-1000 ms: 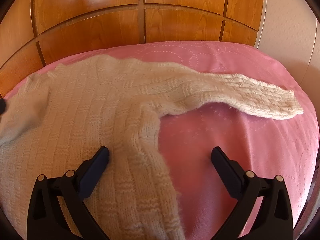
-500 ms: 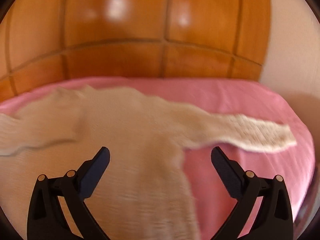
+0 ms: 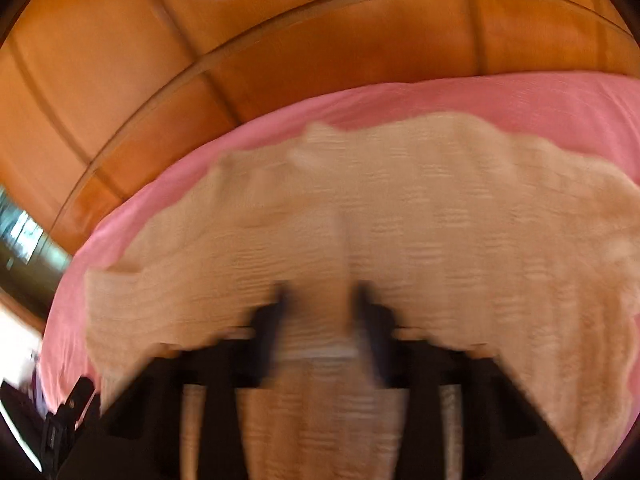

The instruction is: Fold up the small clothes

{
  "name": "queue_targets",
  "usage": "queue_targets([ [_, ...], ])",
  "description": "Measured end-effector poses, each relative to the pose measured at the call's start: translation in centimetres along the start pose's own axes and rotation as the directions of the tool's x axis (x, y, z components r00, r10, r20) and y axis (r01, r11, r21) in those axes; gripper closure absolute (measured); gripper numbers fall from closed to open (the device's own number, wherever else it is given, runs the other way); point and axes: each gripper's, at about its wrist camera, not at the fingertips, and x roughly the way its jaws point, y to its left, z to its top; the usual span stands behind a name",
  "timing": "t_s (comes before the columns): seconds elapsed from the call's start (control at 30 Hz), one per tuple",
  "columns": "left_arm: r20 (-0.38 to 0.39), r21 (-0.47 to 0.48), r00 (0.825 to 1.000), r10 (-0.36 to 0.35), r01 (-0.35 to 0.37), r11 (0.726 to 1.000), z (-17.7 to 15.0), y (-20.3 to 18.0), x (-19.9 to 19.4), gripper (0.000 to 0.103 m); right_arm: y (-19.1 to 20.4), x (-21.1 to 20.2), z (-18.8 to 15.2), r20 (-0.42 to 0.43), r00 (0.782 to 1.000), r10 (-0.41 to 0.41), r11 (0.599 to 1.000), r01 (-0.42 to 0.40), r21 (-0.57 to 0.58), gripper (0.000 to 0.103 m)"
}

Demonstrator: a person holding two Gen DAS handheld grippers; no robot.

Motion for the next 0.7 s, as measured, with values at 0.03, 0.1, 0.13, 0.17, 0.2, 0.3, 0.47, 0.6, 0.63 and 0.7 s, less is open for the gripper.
queue_targets([
  [0.03,0.000,0.001,1.000,0.000,0.000,1.000,0.0,0.0,0.0,0.007,0.5,-0.2,0.0,0.018,1.000,0.004,0.999,-0.004,-0.034,0.092],
  [0.1,-0.003,0.003,1.000,-0.002,0.002,1.000,0.0,-0.3,0.4,0.005,1.5,-1.6,0.1,0.098,0.994,-0.046,0.994,0.056,-0.097,0.093],
  [0.13,-0.004,0.005,1.000,-0.003,0.003,1.000,0.0,-0.4,0.5,0.005,1.6,-2.7,0.5,0.171,0.981,-0.088,0.988,0.108,-0.110,0.095],
  [0.17,-0.008,0.009,1.000,-0.003,0.003,1.000,0.1,-0.7,0.7,0.004,1.5,-3.4,0.8,0.216,0.968,-0.125,0.983,0.151,-0.106,0.103],
  [0.2,-0.011,0.012,1.000,-0.002,0.002,1.000,0.1,-0.7,0.8,0.004,1.1,-3.9,1.2,0.256,0.948,-0.189,0.971,0.219,-0.094,0.103],
  [0.3,-0.016,0.020,1.000,0.001,0.000,1.000,0.1,-0.9,1.0,0.004,-0.6,-3.0,1.3,0.215,0.948,-0.236,0.961,0.260,-0.090,0.103],
  [0.47,-0.017,0.024,1.000,0.005,-0.005,1.000,0.0,-1.1,1.1,0.004,-3.1,-2.2,0.5,0.103,0.994,0.045,0.998,-0.050,0.046,0.046],
  [0.6,-0.017,0.025,1.000,0.005,-0.005,1.000,0.0,-1.1,1.1,0.004,-1.3,-0.8,0.6,0.022,0.998,0.062,0.998,-0.062,-0.025,0.054],
  [0.63,-0.016,0.025,1.000,0.004,-0.004,1.000,0.0,-1.1,1.1,0.004,-0.7,0.5,0.6,-0.032,0.999,0.035,0.998,-0.036,-0.051,0.061],
  [0.7,-0.016,0.025,1.000,0.006,-0.005,1.000,0.0,-1.1,1.1,0.004,0.3,1.0,0.0,-0.030,1.000,-0.005,0.997,0.003,-0.075,0.077],
])
